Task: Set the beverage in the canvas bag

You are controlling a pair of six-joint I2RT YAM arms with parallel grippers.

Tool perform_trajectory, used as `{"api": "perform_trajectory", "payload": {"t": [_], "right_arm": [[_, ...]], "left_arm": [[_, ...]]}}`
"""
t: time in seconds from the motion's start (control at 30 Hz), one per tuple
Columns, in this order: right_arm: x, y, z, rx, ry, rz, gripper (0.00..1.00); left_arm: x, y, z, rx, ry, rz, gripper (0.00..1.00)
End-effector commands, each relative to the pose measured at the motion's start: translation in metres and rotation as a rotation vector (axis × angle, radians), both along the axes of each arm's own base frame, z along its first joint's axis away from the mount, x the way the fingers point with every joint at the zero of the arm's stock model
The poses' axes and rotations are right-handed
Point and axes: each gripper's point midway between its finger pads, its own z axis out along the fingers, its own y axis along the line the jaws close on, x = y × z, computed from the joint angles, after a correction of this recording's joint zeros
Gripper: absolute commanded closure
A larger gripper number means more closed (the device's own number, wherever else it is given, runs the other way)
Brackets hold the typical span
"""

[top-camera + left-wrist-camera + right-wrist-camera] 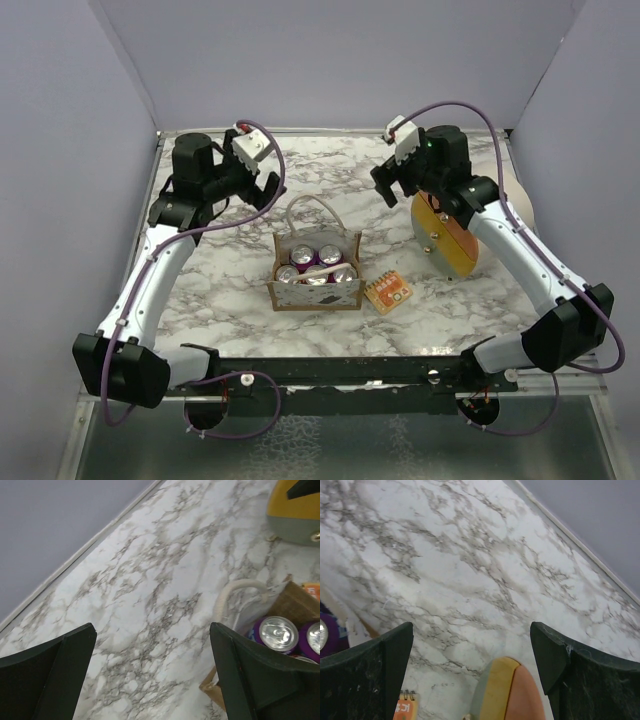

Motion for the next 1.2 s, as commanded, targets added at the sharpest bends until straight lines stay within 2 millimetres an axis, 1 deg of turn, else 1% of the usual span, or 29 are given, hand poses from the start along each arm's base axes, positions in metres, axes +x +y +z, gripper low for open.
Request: {"api": "perform_trajectory", "payload": {"t": [0.0,0.1,0.23,0.3,0.4,0.57,0.77,1.03,1.17], "right_arm": [[0.027,-0.034,0.030,0.015,-0.114,-0.218,0.00],[0.036,-0.047,0.026,-0.004,-0.129,-0.304,0.00],[0.046,-0.062,0.023,-0.031,-0.159,-0.403,0.00],[0.050,-0.069,0.025,-0.034,-0.178,-0.455,0.00],[0.052,-0.081,0.031,-0.041,-0.211,-0.520,0.00],[0.047,-0.097,0.050,-0.041,-0.275,-0.578,0.00],[0.035,-0.115,0.073,-0.017,-0.357,-0.606,0.00],[0.011,-0.140,0.092,0.022,-0.441,-0.638,0.00],[-0.006,-0.142,0.097,0.054,-0.461,-0.613,0.00]], "left_arm": [[0.030,0.051,0.018,0.060,-0.088,0.330,0.01],[0.043,0.083,0.020,0.080,-0.120,0.517,0.01],[0.052,0.124,0.023,0.087,-0.160,0.734,0.01],[0.053,0.139,0.025,0.072,-0.171,0.806,0.01],[0.051,0.153,0.029,0.037,-0.184,0.868,0.01],[0.046,0.160,0.031,0.005,-0.199,0.892,0.01],[0.036,0.164,0.035,0.003,-0.222,0.886,0.01],[0.021,0.165,0.056,-0.026,-0.274,0.878,0.01],[0.010,0.157,0.069,-0.055,-0.282,0.835,0.01]]}}
